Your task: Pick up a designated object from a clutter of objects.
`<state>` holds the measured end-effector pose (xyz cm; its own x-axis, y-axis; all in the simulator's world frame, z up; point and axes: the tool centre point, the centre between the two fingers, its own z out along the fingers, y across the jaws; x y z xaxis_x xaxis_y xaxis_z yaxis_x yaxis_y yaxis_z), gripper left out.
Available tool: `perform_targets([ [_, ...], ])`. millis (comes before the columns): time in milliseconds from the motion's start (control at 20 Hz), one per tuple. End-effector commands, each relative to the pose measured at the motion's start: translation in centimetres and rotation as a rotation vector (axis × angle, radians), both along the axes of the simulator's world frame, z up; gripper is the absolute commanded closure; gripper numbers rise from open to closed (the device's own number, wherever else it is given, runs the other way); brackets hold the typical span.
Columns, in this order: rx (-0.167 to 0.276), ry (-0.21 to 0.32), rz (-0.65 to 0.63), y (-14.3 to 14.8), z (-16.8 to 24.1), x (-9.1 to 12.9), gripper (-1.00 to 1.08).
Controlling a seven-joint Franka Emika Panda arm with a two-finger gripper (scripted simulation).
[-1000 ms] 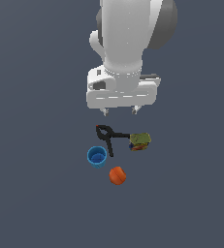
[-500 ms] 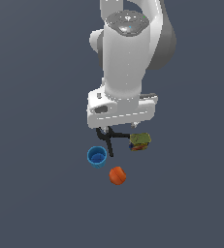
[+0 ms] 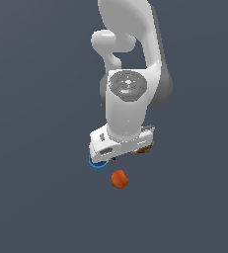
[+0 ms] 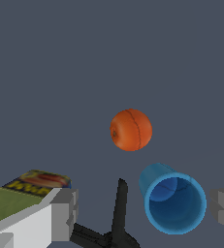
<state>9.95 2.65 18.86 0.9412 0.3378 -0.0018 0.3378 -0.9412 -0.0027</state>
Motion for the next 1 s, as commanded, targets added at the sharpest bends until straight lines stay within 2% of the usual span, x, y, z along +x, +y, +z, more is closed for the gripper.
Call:
perform_targets([
  [0,-0.001,-0.001,0.042,-0.1,-2.1,1.1,-0.92],
  [500,-0.002,-0.002,0.147,-0.2,-8.0,3.5,-0.92],
  [950,-0.002,-0.001,0.166,-0.2,-9.2,3.8,-0.92],
])
